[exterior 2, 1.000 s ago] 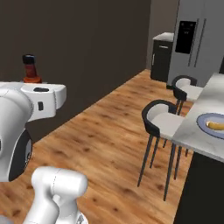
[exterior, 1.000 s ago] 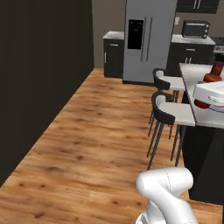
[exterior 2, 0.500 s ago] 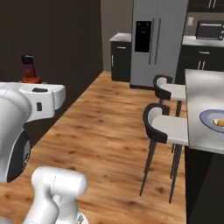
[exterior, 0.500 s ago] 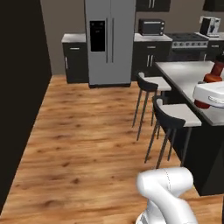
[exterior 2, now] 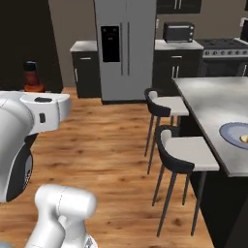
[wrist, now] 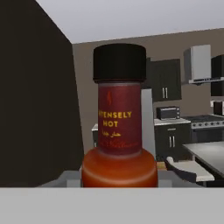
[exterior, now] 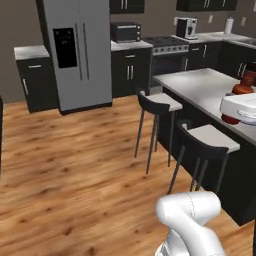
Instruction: Move the hot dog bun to the plate on the dining table and place the condiment next to that plate. Then navigate to the fridge and take the sausage and place it on the plate as well.
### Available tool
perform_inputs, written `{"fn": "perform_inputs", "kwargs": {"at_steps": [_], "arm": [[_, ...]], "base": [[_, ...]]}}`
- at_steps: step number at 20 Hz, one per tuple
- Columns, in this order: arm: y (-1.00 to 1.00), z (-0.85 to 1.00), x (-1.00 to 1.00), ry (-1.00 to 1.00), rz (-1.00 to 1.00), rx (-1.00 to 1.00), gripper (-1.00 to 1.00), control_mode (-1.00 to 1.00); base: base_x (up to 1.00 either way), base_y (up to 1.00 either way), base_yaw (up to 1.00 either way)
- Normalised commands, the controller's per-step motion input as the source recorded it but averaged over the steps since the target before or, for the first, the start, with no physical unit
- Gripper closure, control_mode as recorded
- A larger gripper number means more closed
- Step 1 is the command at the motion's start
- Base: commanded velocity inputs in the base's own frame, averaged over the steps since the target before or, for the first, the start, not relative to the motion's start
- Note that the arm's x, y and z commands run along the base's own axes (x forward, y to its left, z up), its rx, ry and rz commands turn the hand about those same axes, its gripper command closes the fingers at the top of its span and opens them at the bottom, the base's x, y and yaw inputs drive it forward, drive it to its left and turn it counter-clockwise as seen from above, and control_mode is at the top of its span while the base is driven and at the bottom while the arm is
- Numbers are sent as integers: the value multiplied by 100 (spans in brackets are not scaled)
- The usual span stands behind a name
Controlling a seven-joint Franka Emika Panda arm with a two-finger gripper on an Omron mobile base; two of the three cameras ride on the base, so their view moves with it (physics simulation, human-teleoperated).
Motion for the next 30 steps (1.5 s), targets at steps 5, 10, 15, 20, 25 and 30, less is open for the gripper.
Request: {"fn": "perform_inputs", "kwargs": {"at_steps": [5,10,15,20,25,30], "arm": [[0,0,0,0,0,0,100,100],[0,0,0,0,0,0,100,100],[0,0,0,0,0,0,100,100],[0,0,0,0,0,0,100,100],[0,0,0,0,0,0,100,100],[0,0,0,0,0,0,100,100]], "base": [[87,77,-53],[87,81,-54],[81,83,-55],[80,81,-55],[77,66,-53],[73,52,-51]]}}
